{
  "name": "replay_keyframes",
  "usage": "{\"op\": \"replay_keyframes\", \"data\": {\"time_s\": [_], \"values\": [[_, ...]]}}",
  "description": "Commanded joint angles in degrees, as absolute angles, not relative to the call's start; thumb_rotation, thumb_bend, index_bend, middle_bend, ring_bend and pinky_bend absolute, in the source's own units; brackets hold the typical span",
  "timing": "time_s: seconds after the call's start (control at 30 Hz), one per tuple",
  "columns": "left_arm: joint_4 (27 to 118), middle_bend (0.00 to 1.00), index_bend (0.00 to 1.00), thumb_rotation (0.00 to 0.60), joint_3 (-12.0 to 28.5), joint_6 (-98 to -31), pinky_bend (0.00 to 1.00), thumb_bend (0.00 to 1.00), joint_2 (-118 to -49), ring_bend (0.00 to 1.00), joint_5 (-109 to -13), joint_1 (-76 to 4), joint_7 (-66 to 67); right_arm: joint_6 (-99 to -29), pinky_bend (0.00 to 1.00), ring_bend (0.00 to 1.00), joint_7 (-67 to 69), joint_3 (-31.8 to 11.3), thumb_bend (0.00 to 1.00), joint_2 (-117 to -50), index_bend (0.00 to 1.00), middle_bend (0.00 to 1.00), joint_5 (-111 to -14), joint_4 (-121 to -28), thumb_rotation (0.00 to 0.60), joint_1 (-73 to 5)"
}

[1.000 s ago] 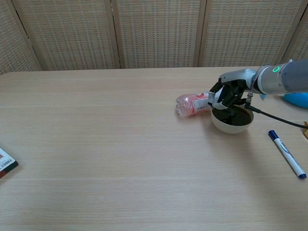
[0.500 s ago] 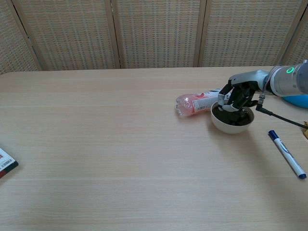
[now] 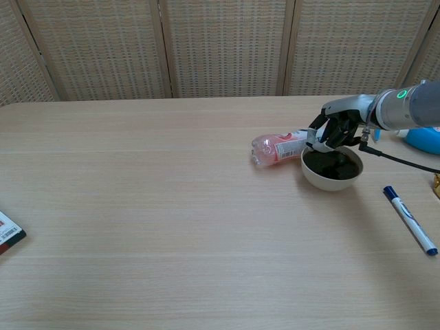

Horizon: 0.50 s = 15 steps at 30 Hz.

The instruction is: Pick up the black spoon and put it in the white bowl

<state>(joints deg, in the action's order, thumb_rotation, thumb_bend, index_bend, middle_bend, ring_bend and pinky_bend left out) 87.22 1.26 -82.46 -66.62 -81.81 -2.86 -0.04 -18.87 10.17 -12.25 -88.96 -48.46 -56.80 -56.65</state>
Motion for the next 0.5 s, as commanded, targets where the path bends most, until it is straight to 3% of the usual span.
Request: {"op": "replay_keyframes", "data": {"time_s": [0.03,0.5], "values": [[87.15,0.00,0.05,0.600,1.21,-82.44,0.00,0.36,-66.65,0.00,-81.76,-2.78,-0.11,-18.68,0.94,0.92,10.29,-12.48,0.70,-89.29,0.70,0.93,-48.59,-56.66,0.600,-56.97],[86.35,0.00,0.05,0.600,1.21,-82.20,0.00,0.36,-66.98,0.00,-81.92,-2.81,-0.88,-18.14,0.94,0.92,11.49,-12.12,0.70,-87.40,0.70,0.93,-49.66,-61.57,0.600,-55.95]]}}
